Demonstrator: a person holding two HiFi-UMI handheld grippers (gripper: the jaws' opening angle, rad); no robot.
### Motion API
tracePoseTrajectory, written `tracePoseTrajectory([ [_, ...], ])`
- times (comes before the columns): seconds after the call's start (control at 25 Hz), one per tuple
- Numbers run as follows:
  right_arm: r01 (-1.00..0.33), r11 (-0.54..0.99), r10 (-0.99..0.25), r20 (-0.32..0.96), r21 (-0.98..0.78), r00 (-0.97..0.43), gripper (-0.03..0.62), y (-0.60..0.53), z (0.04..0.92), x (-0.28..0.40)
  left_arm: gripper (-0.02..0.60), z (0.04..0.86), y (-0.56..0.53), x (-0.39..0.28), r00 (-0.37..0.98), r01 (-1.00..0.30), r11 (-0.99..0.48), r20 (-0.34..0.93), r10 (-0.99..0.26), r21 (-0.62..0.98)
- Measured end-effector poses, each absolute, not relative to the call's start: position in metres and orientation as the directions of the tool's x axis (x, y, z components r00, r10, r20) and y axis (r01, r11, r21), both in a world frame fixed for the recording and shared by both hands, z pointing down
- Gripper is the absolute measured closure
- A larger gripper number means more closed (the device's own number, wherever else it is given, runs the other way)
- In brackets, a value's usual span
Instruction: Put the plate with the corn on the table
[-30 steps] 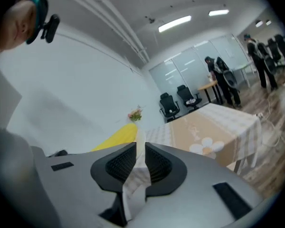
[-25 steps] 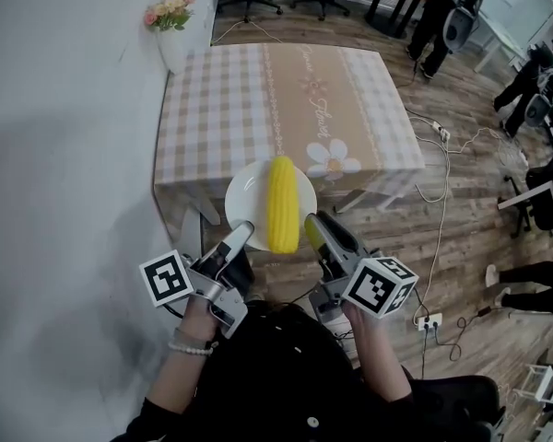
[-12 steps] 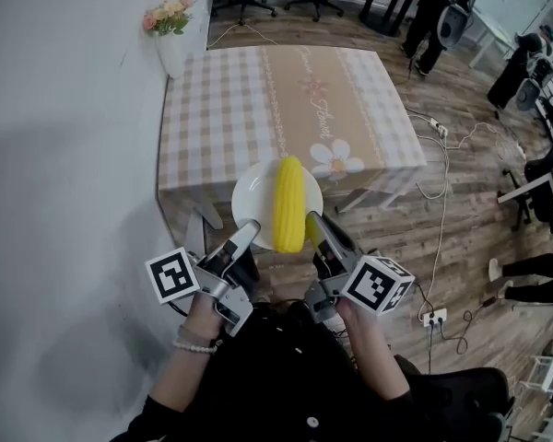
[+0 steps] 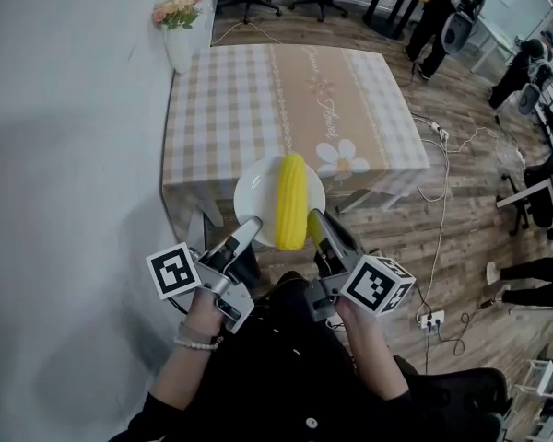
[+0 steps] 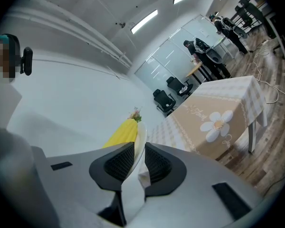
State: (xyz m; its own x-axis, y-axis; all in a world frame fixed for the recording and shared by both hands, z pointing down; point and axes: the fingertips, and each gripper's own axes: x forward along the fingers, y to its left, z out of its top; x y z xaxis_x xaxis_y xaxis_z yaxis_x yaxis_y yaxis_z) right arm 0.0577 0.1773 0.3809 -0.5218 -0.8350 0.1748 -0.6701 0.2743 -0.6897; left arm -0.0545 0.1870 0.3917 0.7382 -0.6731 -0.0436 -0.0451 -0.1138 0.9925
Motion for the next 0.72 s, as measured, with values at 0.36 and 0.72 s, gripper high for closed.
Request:
tracePoseTrajectory([
  [0.36,-0.671,0.268,-0.836,0.179,-0.691,-0.519,0.496,0.179,0.383,0.058,0.551,0.391,0.188,-0.053,0.746,-0.057,-0.124,-0.04,-0.664,0.991],
  [0.72,-0.656,0.284,-0.831,0.161,-0.7,-0.533,0.496,0.162,0.383,0.06,0.551,0.391,0.175,-0.052,0.738,-0.072,-0.125,-0.031,-0.674,0.99],
])
